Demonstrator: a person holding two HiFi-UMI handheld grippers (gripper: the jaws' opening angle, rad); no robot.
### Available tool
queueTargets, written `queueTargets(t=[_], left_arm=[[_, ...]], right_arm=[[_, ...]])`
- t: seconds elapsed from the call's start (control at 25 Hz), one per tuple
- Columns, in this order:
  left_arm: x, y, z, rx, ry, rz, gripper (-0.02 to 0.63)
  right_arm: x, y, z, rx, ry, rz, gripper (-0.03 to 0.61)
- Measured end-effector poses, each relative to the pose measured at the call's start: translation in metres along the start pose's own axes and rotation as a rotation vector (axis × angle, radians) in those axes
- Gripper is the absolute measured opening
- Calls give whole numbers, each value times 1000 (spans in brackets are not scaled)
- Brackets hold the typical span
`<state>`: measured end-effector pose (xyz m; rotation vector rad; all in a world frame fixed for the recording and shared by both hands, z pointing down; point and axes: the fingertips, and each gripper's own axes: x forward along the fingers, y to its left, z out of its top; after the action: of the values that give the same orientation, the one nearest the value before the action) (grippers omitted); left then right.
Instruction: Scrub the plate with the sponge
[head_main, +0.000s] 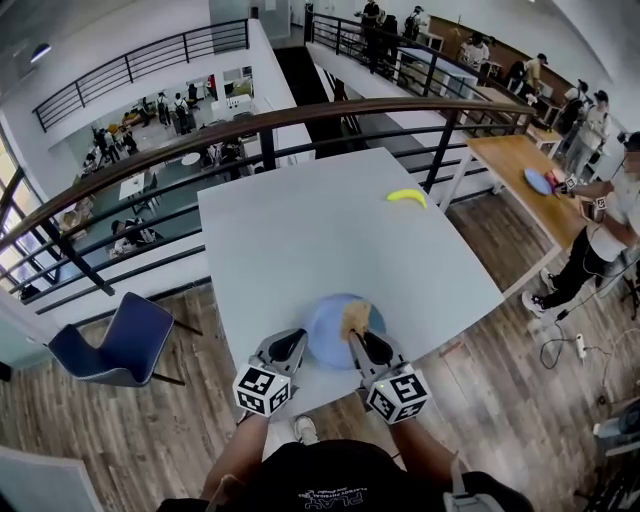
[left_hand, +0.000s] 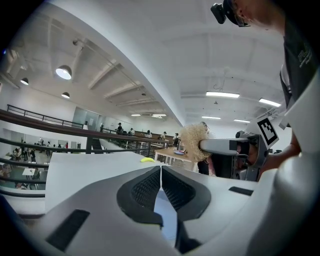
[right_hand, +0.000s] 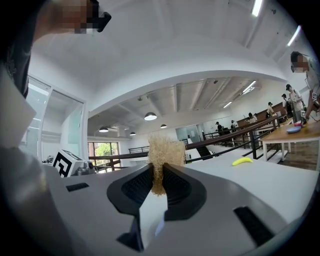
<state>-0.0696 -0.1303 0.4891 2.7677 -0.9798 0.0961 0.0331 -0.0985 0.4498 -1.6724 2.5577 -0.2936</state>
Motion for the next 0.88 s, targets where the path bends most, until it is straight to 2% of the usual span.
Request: queueTargets(t=[0.36, 0.56, 0.88], left_arm=[[7, 28, 5, -12, -9, -22, 21], [8, 28, 10, 26, 1, -36, 21], [8, 41, 12, 2, 5, 0, 21]], right_arm=[[28, 8, -4, 0, 15, -11, 63], [34, 11, -4, -7, 14, -14, 63], [51, 14, 1, -101, 20, 12, 63]])
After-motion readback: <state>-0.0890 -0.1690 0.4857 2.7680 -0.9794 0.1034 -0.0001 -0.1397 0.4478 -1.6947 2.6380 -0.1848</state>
